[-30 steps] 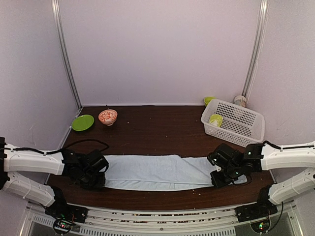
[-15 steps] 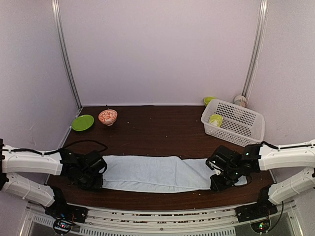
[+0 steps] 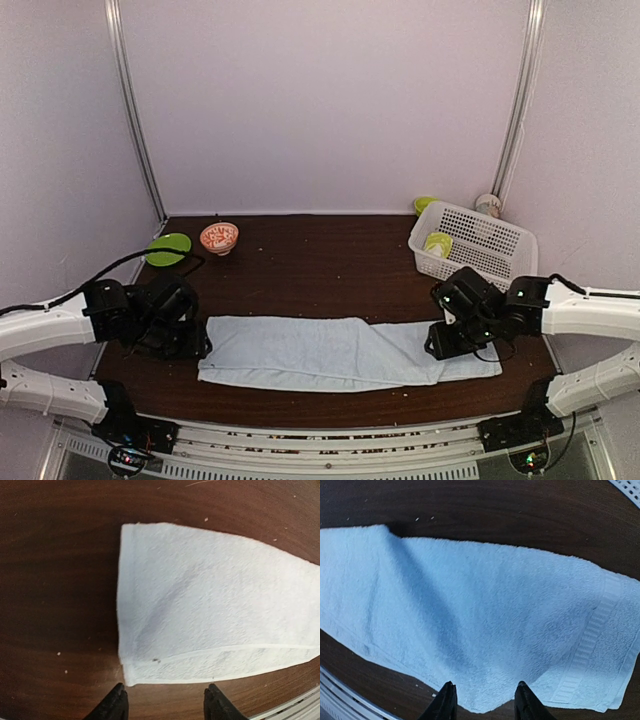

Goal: Roll the towels
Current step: Smooth out the towel at the center of the board.

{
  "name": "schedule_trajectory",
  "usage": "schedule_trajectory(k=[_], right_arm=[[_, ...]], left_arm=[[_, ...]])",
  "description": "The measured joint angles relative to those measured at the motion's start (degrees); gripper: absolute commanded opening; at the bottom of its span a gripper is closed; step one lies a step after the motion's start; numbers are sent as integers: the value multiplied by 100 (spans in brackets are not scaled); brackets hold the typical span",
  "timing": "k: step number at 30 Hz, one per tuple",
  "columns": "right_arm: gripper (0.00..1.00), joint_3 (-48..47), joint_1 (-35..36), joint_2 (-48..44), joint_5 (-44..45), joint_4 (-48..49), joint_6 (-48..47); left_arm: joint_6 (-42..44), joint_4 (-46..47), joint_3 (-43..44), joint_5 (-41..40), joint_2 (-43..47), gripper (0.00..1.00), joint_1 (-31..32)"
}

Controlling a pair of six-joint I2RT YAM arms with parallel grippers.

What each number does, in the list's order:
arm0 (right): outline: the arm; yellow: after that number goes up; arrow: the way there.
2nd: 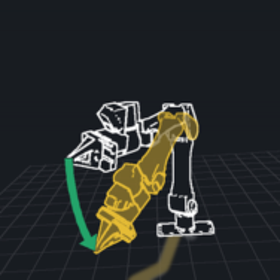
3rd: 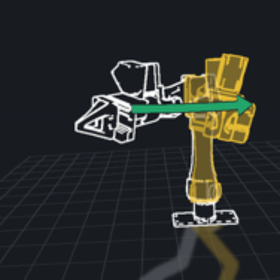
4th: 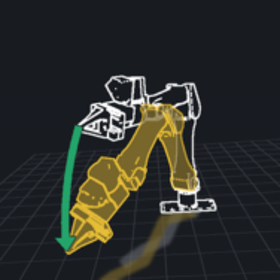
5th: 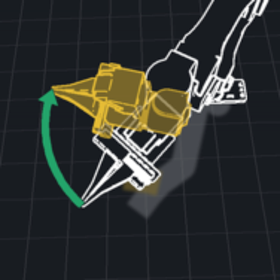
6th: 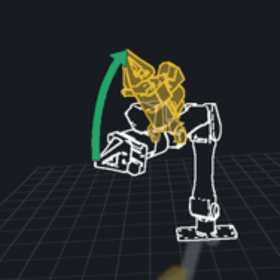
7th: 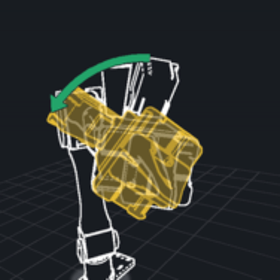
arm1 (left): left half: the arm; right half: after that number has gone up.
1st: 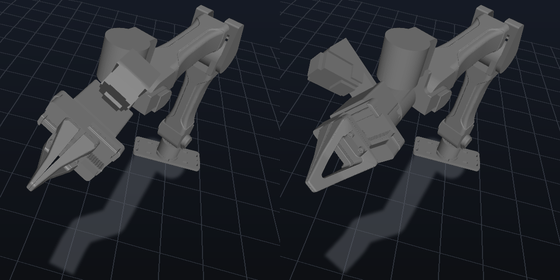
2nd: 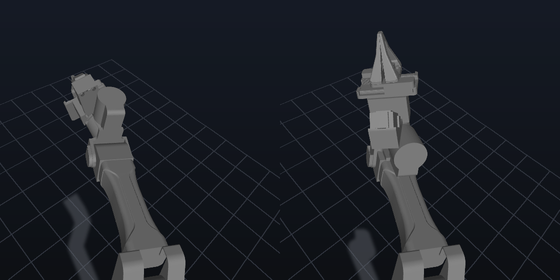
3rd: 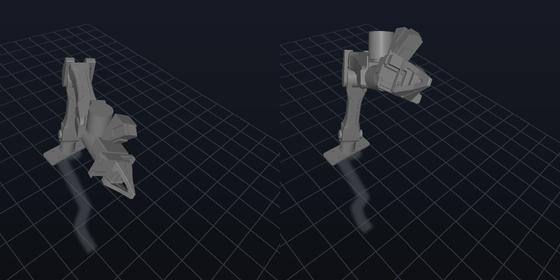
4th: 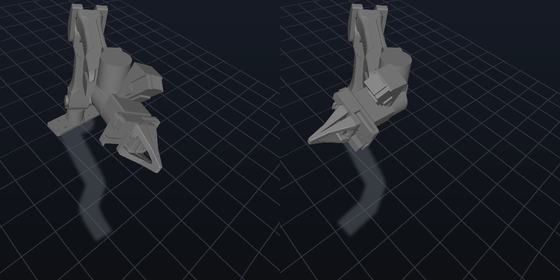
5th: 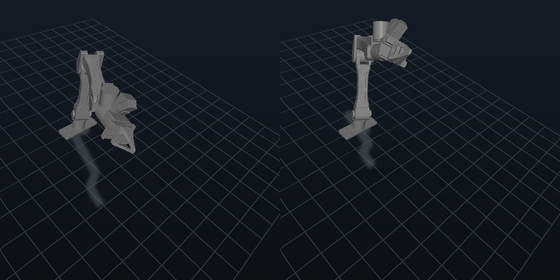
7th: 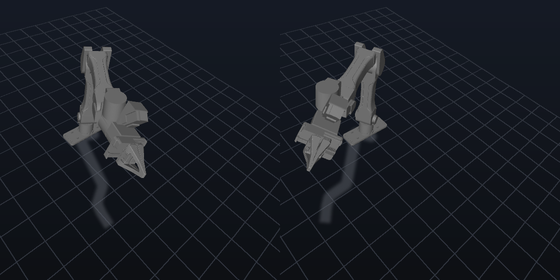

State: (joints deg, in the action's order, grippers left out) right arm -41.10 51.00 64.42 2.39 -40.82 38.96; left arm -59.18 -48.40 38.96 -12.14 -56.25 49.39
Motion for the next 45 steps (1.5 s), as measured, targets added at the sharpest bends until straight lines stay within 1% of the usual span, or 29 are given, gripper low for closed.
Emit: schedule_trajectory(k=[3,6,8,12,14,15,18,21,25,27,31,36,39,43,45], right_arm=[[39,164,-551,-79,247,234,109],[39,295,-1008,63,431,433,192],[39,369,-1259,264,463,566,212],[38,503,-1604,706,457,728,267],[37,525,-1751,909,448,743,282],[36,525,-1799,988,448,761,280],[36,485,-1878,1220,398,785,282],[37,367,-1871,1320,319,785,293],[38,90,-1768,1340,251,807,352],[39,0,-1714,1340,251,822,393],[38,-44,-1668,1325,302,802,494],[33,-33,-1668,1318,343,765,492],[31,-33,-1668,1565,328,787,448],[29,-96,-1720,2090,306,800,345],[29,-232,-1779,2184,278,824,275]], left_arm=[[334,579,330,146,-586,42,-109],[721,1169,894,391,-1633,35,-136],[942,1582,1119,588,-2247,31,-136],[1224,2037,1117,901,-3036,14,-133],[1316,2170,981,981,-3226,3,-136],[1353,2210,887,1001,-3270,0,-136],[1390,2321,529,1019,-3311,0,-146],[1340,2695,170,1128,-3095,0,-256],[1182,3265,-444,1274,-2627,0,-614],[1115,3335,-688,1257,-2367,0,-835],[940,3167,-1075,1069,-1810,0,-1220],[785,2640,-1300,763,-1235,0,-1438],[761,2422,-1305,662,-1150,0,-1458],[761,2417,-1303,656,-1156,0,-1458],[761,2420,-1305,656,-1150,0,-1458]])
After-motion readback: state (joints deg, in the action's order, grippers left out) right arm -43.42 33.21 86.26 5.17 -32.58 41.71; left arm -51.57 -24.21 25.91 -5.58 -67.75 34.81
